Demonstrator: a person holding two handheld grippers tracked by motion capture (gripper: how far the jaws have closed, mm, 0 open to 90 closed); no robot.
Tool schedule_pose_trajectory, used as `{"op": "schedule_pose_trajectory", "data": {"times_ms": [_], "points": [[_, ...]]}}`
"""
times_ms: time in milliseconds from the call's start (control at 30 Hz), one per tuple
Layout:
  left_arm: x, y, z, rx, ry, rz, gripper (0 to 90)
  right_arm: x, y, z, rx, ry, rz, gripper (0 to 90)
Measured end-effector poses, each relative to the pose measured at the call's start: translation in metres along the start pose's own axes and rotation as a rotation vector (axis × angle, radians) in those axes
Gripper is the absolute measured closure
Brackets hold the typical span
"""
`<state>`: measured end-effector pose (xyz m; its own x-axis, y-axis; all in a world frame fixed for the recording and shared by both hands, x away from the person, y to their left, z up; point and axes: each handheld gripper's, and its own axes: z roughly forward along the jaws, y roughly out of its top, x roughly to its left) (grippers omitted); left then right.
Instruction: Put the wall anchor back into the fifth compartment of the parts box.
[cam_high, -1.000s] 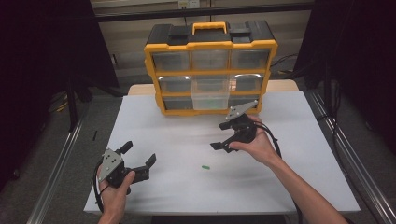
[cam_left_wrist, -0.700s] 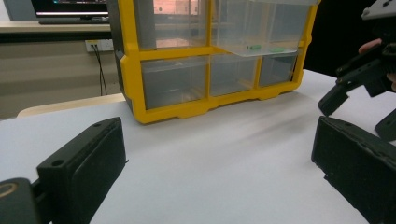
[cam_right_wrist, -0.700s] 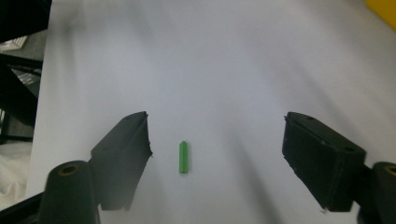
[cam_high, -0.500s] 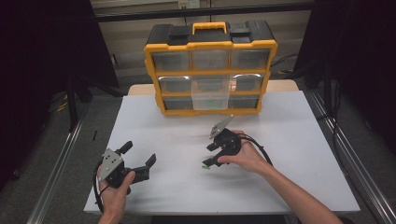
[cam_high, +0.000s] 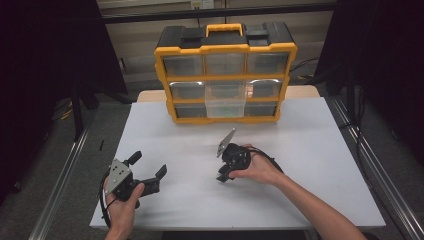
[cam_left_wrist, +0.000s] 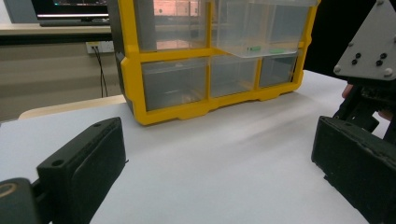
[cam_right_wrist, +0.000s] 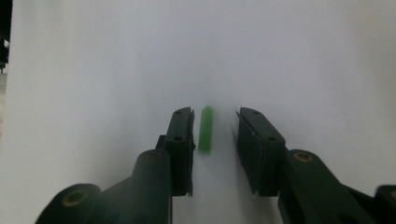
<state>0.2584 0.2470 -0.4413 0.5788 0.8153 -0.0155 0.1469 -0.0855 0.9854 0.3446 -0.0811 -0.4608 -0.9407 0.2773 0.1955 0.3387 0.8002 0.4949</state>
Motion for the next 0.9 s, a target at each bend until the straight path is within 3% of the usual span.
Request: {"op": "schedule_pose_trajectory", "data": {"times_ms": [100,133,167,200,233,300,400,467,567,900], "points": [[0.000,0.000,0.000,-0.004,-0.001,0.009,3.0,-0.001,0.001,0.000,0.011,-0.004,-0.005,69.5],[0.001,0.000,0.000,-0.002,-0.001,0.009,3.0,-0.003,0.001,0.001,0.002,-0.001,-0.033,70.3],[0.000,0.000,0.000,-0.002,0.004,0.004,3.0,-0.001,0.002,0.000,0.023,-0.005,-0.014,70.4],[0.001,0.000,0.000,-0.004,-0.001,0.004,3.0,-0.001,0.003,0.001,0.025,-0.008,-0.040,70.7],[0.001,0.000,0.000,0.001,0.007,0.006,3.0,0.002,0.005,0.001,0.053,-0.018,-0.027,70.8],[0.000,0.000,0.001,-0.004,-0.001,-0.002,3.0,0.005,0.009,0.003,0.077,-0.028,-0.050,70.8],[0.000,0.000,0.001,0.002,-0.001,0.010,3.0,0.006,0.012,0.004,0.103,-0.050,-0.048,77.2],[-0.001,0.000,0.001,0.000,0.007,0.008,3.0,0.005,0.013,0.004,0.106,-0.054,-0.057,81.4],[0.000,0.000,0.001,0.002,0.005,0.016,3.0,0.002,0.012,0.004,0.098,-0.042,-0.033,84.6],[0.001,-0.001,0.001,0.007,0.003,0.010,3.0,-0.001,0.009,0.002,0.074,-0.031,-0.033,85.0]]}}
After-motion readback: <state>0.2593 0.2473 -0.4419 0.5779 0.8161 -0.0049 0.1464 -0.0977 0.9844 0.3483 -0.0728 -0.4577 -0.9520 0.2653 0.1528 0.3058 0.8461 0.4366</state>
